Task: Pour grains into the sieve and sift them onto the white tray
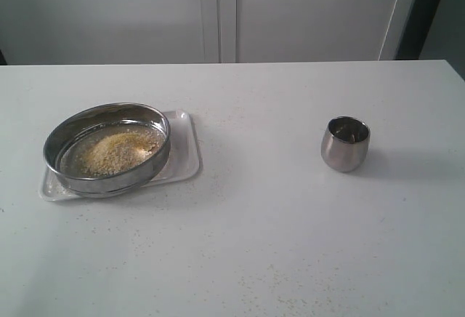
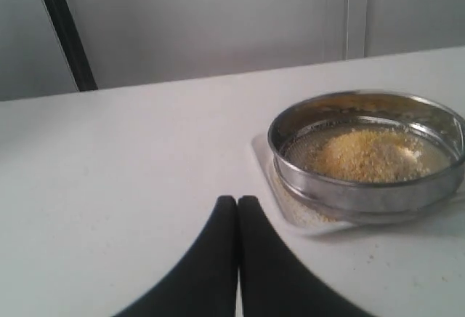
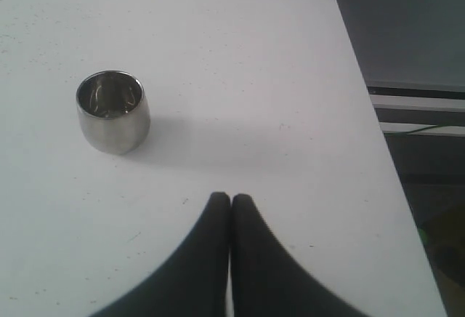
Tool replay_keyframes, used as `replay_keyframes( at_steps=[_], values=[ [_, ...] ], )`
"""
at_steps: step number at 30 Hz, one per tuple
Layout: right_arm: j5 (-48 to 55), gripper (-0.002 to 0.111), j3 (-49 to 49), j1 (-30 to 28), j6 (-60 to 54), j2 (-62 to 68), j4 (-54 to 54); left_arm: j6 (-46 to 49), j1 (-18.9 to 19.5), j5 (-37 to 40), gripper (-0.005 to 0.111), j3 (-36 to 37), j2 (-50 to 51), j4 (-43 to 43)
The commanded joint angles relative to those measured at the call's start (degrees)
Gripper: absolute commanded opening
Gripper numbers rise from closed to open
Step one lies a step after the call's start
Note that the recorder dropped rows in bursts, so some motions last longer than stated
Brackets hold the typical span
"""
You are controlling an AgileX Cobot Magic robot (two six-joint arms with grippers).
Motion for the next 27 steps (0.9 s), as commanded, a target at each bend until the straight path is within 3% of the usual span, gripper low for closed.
replay_keyframes(
  at_steps=[1,18,27],
  values=[
    [-0.16,0.000,0.27,-0.30,0.32,-0.29,0.10,-0.04,0.09,-5.88,0.000,0.26,-0.20,-0.40],
    [-0.16,0.000,0.27,-0.30,0.32,-0.29,0.10,-1.19,0.09,-6.53,0.000,0.26,-0.20,-3.79],
    [-0.16,0.000,0.27,-0.30,0.32,-0.29,0.10,-0.75,0.09,1.38,0.000,-5.96,2.51,-4.44]
  ],
)
